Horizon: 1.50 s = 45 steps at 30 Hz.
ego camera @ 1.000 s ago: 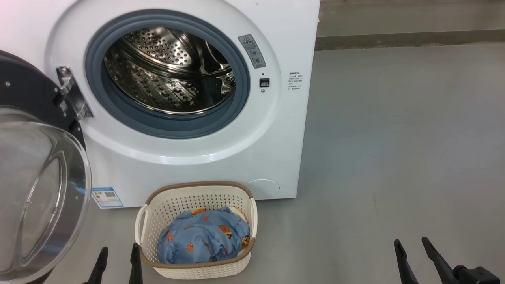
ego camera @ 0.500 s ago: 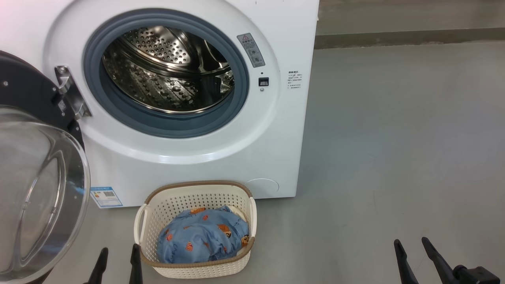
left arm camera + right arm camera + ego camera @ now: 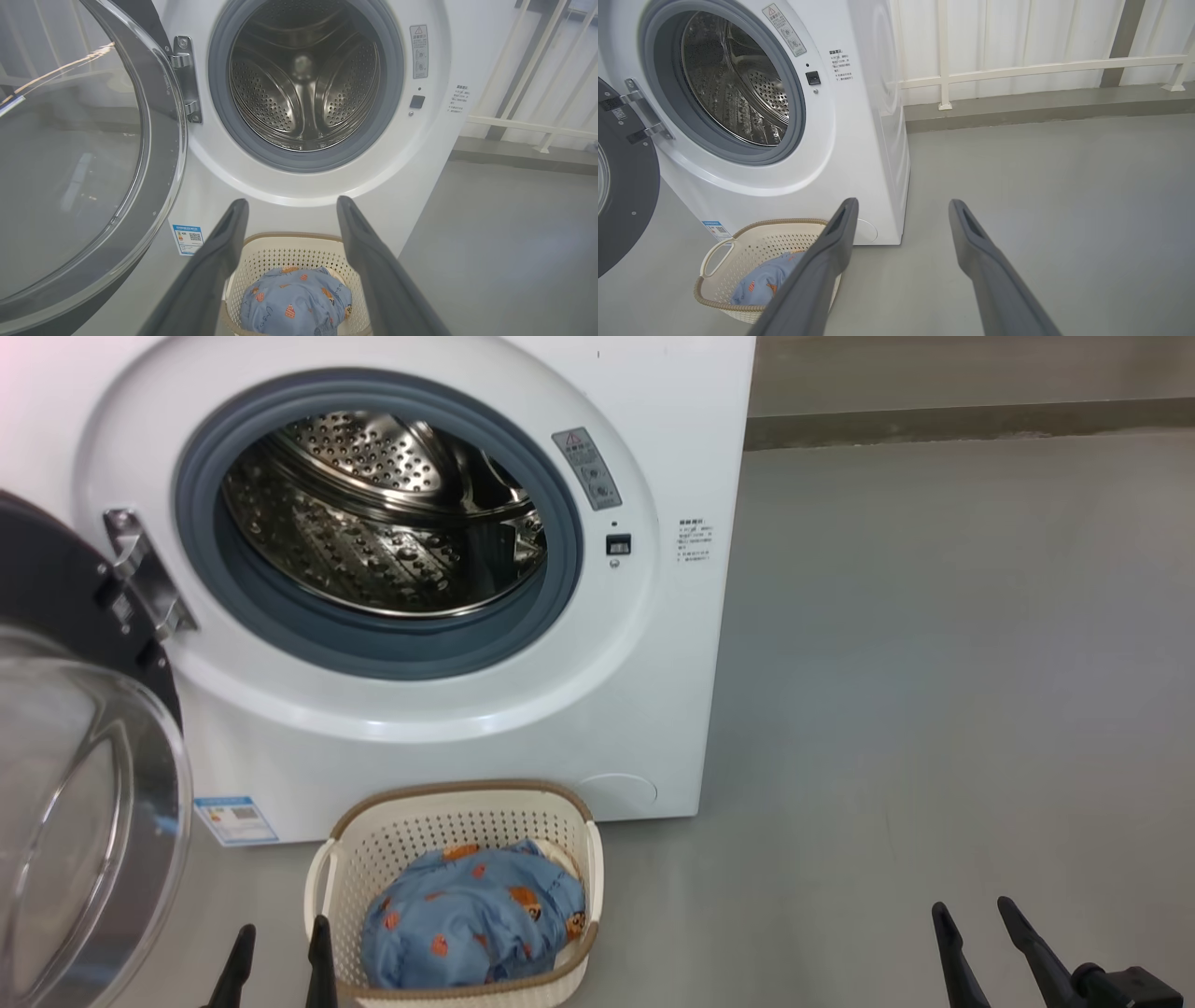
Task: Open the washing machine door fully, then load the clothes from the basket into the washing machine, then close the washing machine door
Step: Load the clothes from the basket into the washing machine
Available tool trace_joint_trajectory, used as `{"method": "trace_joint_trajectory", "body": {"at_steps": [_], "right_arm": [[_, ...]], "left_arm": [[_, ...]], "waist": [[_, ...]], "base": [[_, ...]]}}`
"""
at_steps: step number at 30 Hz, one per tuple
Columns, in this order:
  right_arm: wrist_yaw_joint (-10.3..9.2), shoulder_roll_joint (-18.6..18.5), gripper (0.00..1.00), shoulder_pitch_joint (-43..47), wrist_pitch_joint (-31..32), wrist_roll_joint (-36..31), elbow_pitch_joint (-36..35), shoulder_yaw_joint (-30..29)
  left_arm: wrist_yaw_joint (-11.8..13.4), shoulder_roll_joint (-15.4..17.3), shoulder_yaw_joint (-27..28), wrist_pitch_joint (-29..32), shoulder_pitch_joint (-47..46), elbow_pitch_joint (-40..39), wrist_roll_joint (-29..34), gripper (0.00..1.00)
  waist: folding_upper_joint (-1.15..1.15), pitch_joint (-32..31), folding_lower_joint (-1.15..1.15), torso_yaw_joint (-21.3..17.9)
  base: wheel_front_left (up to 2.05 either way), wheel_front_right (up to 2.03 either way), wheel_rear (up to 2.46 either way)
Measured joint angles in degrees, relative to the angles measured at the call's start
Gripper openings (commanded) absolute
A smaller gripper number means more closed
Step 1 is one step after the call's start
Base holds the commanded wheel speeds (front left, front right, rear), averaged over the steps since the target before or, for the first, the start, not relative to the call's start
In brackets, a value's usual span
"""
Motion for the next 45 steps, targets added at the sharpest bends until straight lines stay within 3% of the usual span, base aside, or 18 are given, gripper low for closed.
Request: {"method": "trace_joint_trajectory", "body": {"at_steps": [13,45], "right_arm": [[0.00,0.0,1.00,-0.1,0.0,0.0,0.0,0.0],[0.00,0.0,1.00,-0.1,0.0,0.0,0.0,0.0]], "left_arm": [[0.0,0.0,0.3,0.0,0.0,0.0,0.5,1.00],[0.4,0.0,0.3,0.0,0.0,0.0,0.5,1.00]], "waist": [[0.00,0.8,0.00,0.2],[0.00,1.1,0.00,0.3]], "base": [[1.06,-1.06,0.00],[0.01,-0.01,0.00]]}}
